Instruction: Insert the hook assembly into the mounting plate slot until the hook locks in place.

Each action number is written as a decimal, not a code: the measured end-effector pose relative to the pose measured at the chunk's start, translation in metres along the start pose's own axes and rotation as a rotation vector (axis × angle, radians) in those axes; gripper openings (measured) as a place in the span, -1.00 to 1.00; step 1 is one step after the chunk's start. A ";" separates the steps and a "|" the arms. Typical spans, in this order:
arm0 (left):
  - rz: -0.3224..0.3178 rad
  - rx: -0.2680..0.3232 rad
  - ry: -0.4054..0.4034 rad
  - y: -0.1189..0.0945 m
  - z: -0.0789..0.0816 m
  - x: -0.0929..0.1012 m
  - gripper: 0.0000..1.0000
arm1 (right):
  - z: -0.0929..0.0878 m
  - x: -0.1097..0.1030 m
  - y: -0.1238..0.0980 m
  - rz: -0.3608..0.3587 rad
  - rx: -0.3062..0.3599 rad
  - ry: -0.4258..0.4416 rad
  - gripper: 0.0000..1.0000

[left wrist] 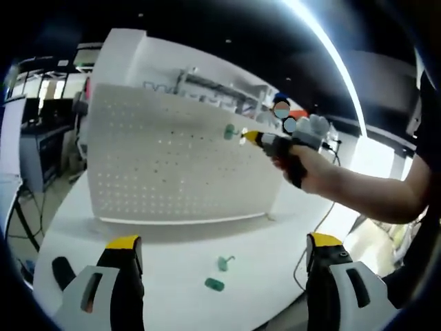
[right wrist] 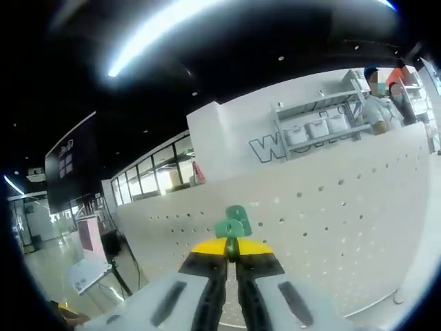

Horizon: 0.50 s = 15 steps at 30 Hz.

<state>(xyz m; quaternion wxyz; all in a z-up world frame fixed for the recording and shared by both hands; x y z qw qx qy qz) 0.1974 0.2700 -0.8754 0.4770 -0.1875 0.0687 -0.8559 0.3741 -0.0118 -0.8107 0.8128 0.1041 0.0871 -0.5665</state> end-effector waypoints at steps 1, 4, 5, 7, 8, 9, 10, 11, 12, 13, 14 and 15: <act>0.000 -0.001 0.000 0.000 0.000 0.000 1.00 | 0.001 0.002 0.000 -0.005 0.004 0.002 -1.00; 0.001 -0.010 0.001 0.001 -0.001 0.000 1.00 | 0.003 0.008 0.000 -0.021 0.014 0.007 -1.00; 0.001 -0.013 0.002 0.001 -0.001 -0.001 1.00 | 0.003 0.008 0.000 -0.023 0.018 0.011 -1.00; 0.007 -0.018 0.010 0.000 0.001 -0.001 1.00 | 0.004 0.010 0.000 -0.035 0.023 -0.004 -1.00; 0.009 -0.009 0.007 0.000 0.002 -0.002 1.00 | 0.004 0.011 0.001 -0.034 0.022 -0.003 -1.00; 0.006 -0.005 -0.001 0.000 0.003 -0.002 1.00 | 0.005 0.013 0.003 -0.037 0.025 -0.002 -1.00; 0.004 -0.003 -0.005 0.000 0.003 -0.002 1.00 | 0.005 0.013 0.004 -0.039 0.024 -0.003 -1.00; 0.002 -0.006 -0.003 0.000 0.003 -0.002 1.00 | 0.006 0.015 0.005 -0.043 0.025 -0.003 -1.00; 0.002 -0.013 0.006 0.000 0.002 -0.002 1.00 | 0.006 0.016 0.005 -0.047 0.028 -0.003 -1.00; 0.001 -0.019 0.010 0.000 0.001 -0.002 1.00 | 0.006 0.017 0.006 -0.051 0.032 -0.002 -1.00; -0.003 -0.025 0.012 0.000 0.000 -0.002 1.00 | 0.006 0.017 0.006 -0.054 0.036 0.001 -1.00; -0.005 -0.028 0.014 0.000 -0.001 -0.002 1.00 | 0.006 0.018 0.008 -0.057 0.039 0.004 -1.00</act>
Point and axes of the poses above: the point that each gripper's makers call its tool centre point, and the gripper's own axes: y roughly forward along the fingers, x roughly to its right, z roughly out of its top, the point moved 9 cm from there along -y, roughly backward along the fingers, and after that the axes turned 7 degrees about z, right-handed, at the moved point
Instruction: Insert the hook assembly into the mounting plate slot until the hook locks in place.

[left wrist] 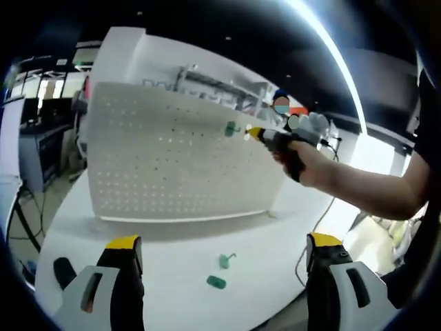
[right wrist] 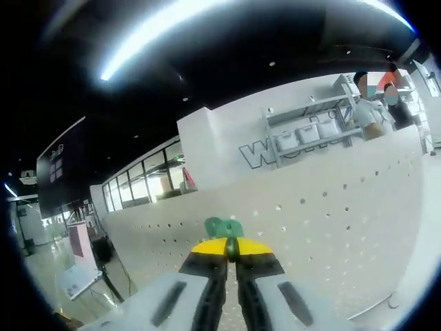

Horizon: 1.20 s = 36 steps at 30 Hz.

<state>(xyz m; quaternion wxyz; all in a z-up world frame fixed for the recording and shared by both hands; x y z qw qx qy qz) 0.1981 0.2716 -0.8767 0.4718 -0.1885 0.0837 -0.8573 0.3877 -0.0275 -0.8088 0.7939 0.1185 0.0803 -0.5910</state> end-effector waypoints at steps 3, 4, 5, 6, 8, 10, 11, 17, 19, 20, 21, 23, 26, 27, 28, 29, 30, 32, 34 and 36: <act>0.003 -0.003 -0.002 0.000 -0.002 -0.001 1.00 | -0.001 0.002 0.005 -0.005 0.006 0.005 -1.00; 0.003 -0.003 -0.007 0.001 -0.002 -0.001 1.00 | -0.001 0.002 0.006 -0.006 0.006 0.005 -1.00; 0.002 -0.003 -0.007 0.001 -0.002 -0.001 1.00 | -0.001 0.003 0.008 -0.010 0.007 0.002 -1.00; 0.001 -0.004 -0.006 0.001 -0.002 -0.001 1.00 | -0.001 0.004 0.009 -0.012 0.009 0.002 -1.00; 0.000 -0.009 0.005 0.002 -0.003 -0.001 1.00 | -0.001 0.005 0.011 -0.017 0.013 0.000 -1.00; 0.003 -0.012 0.018 0.002 -0.002 -0.002 1.00 | -0.001 0.009 0.013 -0.028 0.017 0.004 -1.00; 0.005 -0.011 0.019 0.003 -0.002 -0.002 1.00 | -0.001 0.011 0.015 -0.037 0.020 0.005 -1.00; 0.007 -0.014 0.025 0.005 -0.002 -0.002 1.00 | 0.002 0.019 0.016 -0.061 0.034 0.012 -1.00; 0.011 -0.016 0.023 0.005 -0.002 -0.003 1.00 | 0.004 0.020 0.016 -0.060 0.046 0.008 -1.00; 0.012 -0.016 0.021 0.005 -0.001 -0.004 1.00 | 0.005 0.020 0.016 -0.057 0.057 0.004 -1.00; 0.014 -0.015 0.019 0.005 -0.001 -0.004 1.00 | 0.005 0.020 0.016 -0.054 0.065 0.004 -1.00; 0.018 -0.015 0.021 0.005 -0.001 -0.005 1.00 | 0.005 0.021 0.019 -0.053 0.071 0.000 -1.00; 0.018 -0.016 0.020 0.007 0.000 -0.004 1.00 | 0.004 0.022 0.021 -0.057 0.070 0.005 -0.99; 0.017 -0.018 0.019 0.007 0.000 -0.004 1.00 | 0.004 0.022 0.021 -0.057 0.076 0.008 -0.99; 0.016 -0.020 0.019 0.008 -0.001 -0.004 1.00 | 0.003 0.023 0.021 -0.056 0.078 0.009 -0.99; 0.016 -0.022 0.019 0.009 -0.001 -0.004 1.00 | 0.003 0.022 0.020 -0.059 0.080 0.004 -1.00; 0.016 -0.025 0.017 0.009 -0.002 -0.003 1.00 | 0.003 0.022 0.020 -0.062 0.083 0.000 -1.00; 0.016 -0.028 0.014 0.010 -0.003 -0.003 1.00 | 0.003 0.023 0.019 -0.066 0.090 0.000 -1.00; 0.014 -0.031 0.015 0.011 -0.003 -0.002 1.00 | 0.003 0.023 0.020 -0.066 0.098 -0.004 -1.00; 0.014 -0.033 0.016 0.012 -0.004 -0.002 1.00 | 0.002 0.025 0.020 -0.062 0.104 -0.003 -0.99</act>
Point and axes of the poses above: the point that each gripper's makers call its tool centre point, and the gripper's own axes: y roughly forward along the fingers, x roughly to its right, z roughly out of its top, the point moved 9 cm from there along -y, roughly backward along the fingers, and after that the axes turned 7 degrees about z, right-handed, at the moved point
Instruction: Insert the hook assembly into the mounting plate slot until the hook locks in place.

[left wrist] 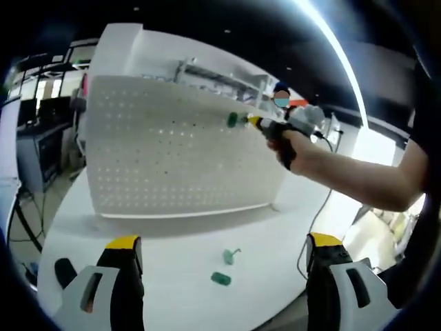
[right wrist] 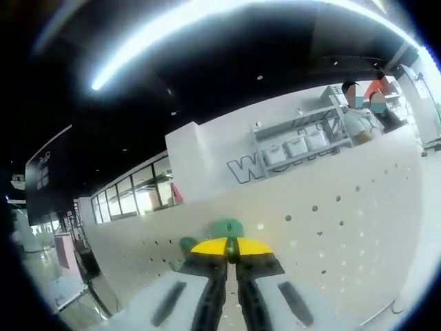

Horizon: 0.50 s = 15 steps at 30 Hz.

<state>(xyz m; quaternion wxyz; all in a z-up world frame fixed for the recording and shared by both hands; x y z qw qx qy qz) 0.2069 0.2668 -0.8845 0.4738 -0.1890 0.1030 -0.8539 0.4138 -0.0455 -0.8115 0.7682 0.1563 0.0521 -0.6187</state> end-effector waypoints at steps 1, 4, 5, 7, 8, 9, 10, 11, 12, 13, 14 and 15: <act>0.000 -0.004 -0.004 0.001 0.000 0.000 1.00 | 0.000 0.000 -0.001 0.007 0.007 -0.006 -0.99; 0.005 0.000 -0.004 0.001 0.001 0.000 1.00 | -0.001 0.001 -0.002 0.013 0.015 -0.004 -0.99; 0.008 0.001 0.000 0.001 0.001 -0.001 1.00 | -0.001 0.000 -0.002 0.014 0.017 -0.005 -1.00; 0.011 0.003 0.000 0.002 0.002 -0.002 1.00 | -0.001 0.000 -0.002 0.012 0.025 0.004 -0.99; 0.011 0.004 -0.002 0.003 0.002 -0.002 1.00 | -0.002 0.000 -0.003 0.011 0.023 0.004 -0.99; 0.011 0.002 -0.003 0.003 0.002 -0.001 1.00 | -0.003 0.001 -0.003 0.010 0.022 0.009 -0.99; 0.010 0.000 -0.002 0.002 0.002 0.000 1.00 | -0.003 0.001 -0.003 0.010 0.022 0.011 -0.99; 0.009 -0.001 -0.002 0.002 0.002 0.000 1.00 | -0.004 0.001 -0.004 0.004 0.017 0.012 -0.99; 0.004 -0.005 -0.001 0.002 0.001 0.001 1.00 | -0.005 0.003 -0.005 0.004 0.024 0.024 -0.99; 0.002 -0.007 0.001 0.002 0.000 0.002 1.00 | -0.005 0.003 -0.004 0.007 0.028 0.039 -0.99; 0.000 -0.014 0.005 0.002 -0.001 0.002 1.00 | -0.005 0.004 -0.003 0.005 0.021 0.030 -0.99; -0.001 -0.021 0.008 0.002 -0.002 0.003 1.00 | -0.005 0.003 -0.003 0.005 0.020 0.026 -0.99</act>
Point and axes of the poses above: the point that each gripper's makers call its tool centre point, and the gripper's own axes: y roughly forward along the fingers, x roughly to its right, z roughly out of its top, the point moved 9 cm from there along -y, roughly backward along the fingers, and after that the axes turned 7 degrees about z, right-handed, at the moved point
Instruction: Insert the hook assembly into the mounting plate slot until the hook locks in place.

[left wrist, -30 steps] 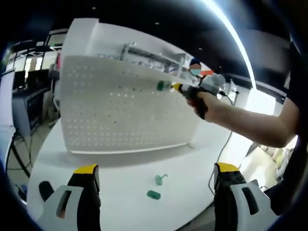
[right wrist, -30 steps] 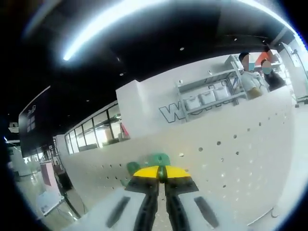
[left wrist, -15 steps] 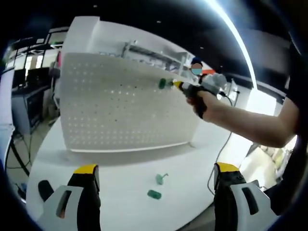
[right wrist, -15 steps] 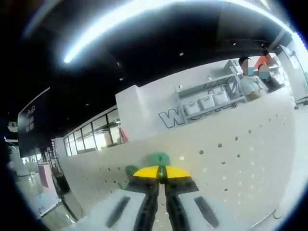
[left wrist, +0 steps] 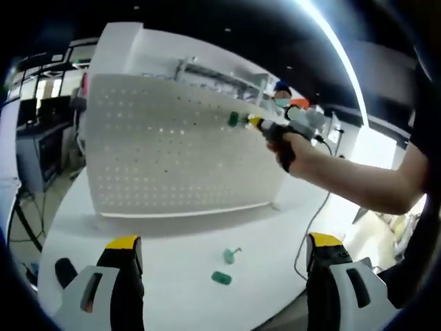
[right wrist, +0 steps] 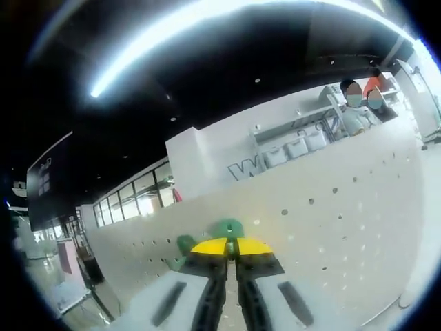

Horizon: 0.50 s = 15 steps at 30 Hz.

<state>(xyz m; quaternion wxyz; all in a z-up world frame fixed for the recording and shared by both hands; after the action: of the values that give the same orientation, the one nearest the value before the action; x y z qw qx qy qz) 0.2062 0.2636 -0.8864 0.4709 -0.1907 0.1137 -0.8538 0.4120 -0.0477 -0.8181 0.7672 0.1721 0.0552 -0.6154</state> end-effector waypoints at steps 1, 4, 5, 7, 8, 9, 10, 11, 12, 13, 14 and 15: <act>0.001 -0.004 0.002 0.000 -0.001 0.000 1.00 | 0.000 0.000 0.000 -0.002 0.000 -0.002 -0.99; 0.000 -0.001 -0.004 0.000 -0.001 0.001 1.00 | 0.000 -0.002 0.000 -0.011 0.001 0.003 -0.99; 0.001 -0.001 -0.005 0.000 -0.001 0.001 1.00 | 0.000 -0.002 0.000 -0.012 0.001 0.004 -0.99; 0.001 0.000 -0.006 0.001 -0.001 0.001 1.00 | -0.002 -0.003 0.001 -0.019 0.008 -0.002 -0.99; 0.000 0.002 -0.007 0.001 -0.001 0.001 1.00 | -0.002 -0.004 0.002 -0.026 0.006 -0.015 -0.99; 0.000 0.005 -0.009 0.000 0.000 0.001 1.00 | -0.002 -0.004 0.002 -0.031 0.002 -0.030 -0.99; 0.001 0.008 -0.012 -0.001 0.000 0.001 1.00 | -0.002 -0.006 0.002 -0.037 -0.001 -0.048 -0.99; 0.003 0.009 -0.013 -0.001 0.000 0.001 1.00 | -0.001 -0.005 0.002 -0.044 -0.010 -0.092 -0.99; 0.005 0.010 -0.014 -0.002 -0.001 0.000 1.00 | -0.001 -0.007 0.002 -0.055 -0.019 -0.133 -0.99; 0.007 0.011 -0.016 -0.003 -0.001 -0.001 1.00 | -0.002 -0.010 0.002 -0.057 -0.014 -0.124 -0.99; 0.010 0.012 -0.018 -0.004 -0.002 -0.002 1.00 | -0.003 -0.010 0.002 -0.058 -0.009 -0.116 -0.99; 0.011 0.011 -0.022 -0.005 -0.003 -0.002 1.00 | -0.004 -0.010 0.002 -0.063 -0.004 -0.116 -0.98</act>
<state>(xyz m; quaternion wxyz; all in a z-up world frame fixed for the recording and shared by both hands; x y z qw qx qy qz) 0.2024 0.2682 -0.8875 0.4781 -0.1966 0.1048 -0.8496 0.4122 -0.0371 -0.8182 0.7498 0.1329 0.0174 -0.6480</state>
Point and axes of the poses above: the point that each gripper's makers call its tool centre point, and the gripper's own axes: y roughly forward along the fingers, x roughly to its right, z roughly out of its top, the point moved 9 cm from there along -y, roughly backward along the fingers, and after that the axes turned 7 degrees about z, right-handed, at the moved point
